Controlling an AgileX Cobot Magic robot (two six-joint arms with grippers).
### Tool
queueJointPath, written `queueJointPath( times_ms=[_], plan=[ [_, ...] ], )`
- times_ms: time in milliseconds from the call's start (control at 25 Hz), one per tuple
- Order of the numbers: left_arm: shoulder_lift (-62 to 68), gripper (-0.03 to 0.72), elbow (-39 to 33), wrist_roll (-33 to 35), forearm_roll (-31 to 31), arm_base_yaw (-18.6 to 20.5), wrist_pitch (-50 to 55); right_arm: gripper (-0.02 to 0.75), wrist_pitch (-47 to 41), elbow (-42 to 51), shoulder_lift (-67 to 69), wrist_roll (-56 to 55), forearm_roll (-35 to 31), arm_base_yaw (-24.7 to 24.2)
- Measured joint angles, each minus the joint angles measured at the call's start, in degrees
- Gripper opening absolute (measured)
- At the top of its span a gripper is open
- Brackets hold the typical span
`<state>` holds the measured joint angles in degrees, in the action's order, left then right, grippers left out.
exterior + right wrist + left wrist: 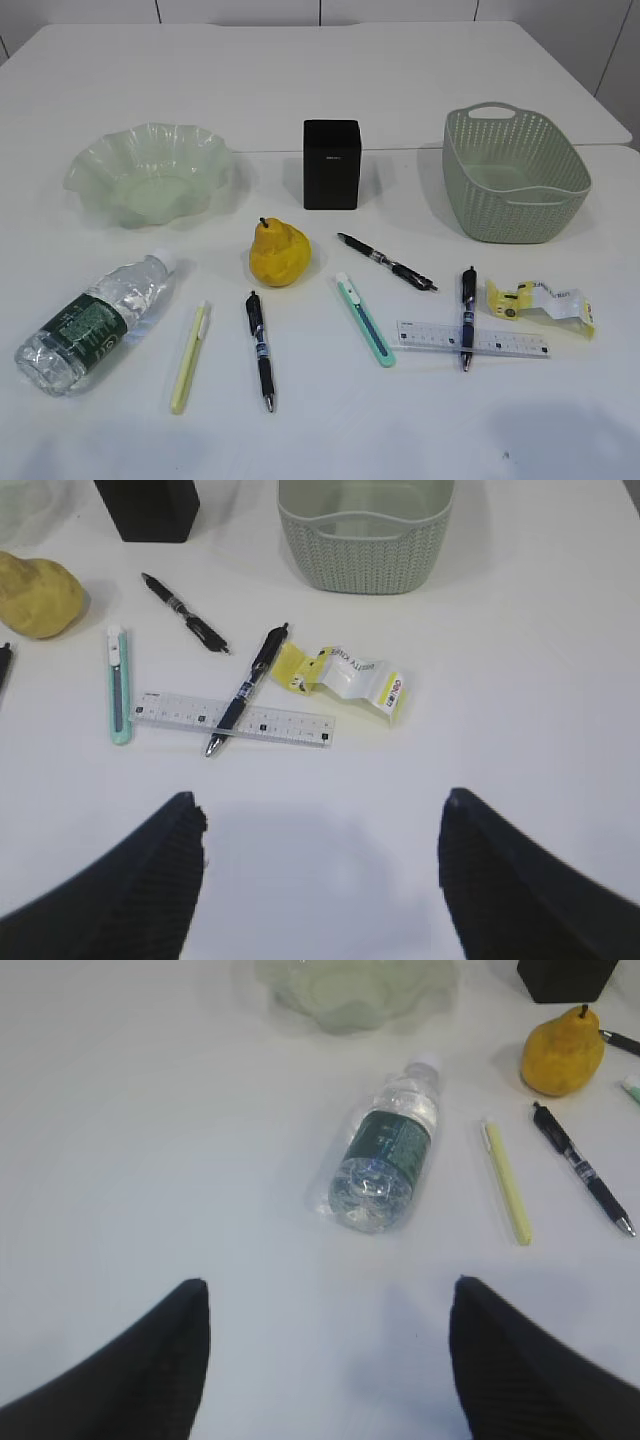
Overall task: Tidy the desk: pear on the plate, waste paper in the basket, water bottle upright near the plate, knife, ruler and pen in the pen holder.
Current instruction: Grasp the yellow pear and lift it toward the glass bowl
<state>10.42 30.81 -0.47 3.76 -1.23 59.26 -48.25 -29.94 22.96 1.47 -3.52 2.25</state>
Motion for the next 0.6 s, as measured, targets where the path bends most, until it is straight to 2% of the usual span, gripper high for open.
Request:
queueJointPath(
  times_ms=[400, 600],
  plan=[
    [15.44, 0.528, 0.73, 0.00, 0.63, 0.00, -2.17, 0.543, 2.21, 0.00, 2.70, 1.09, -0.78, 0.00],
    [19.24, 0.528, 1.02, 0.00, 0.63, 0.00, -3.09, 0.543, 1.34, -0.38, 7.29, 1.53, -1.46, 0.00]
  ],
)
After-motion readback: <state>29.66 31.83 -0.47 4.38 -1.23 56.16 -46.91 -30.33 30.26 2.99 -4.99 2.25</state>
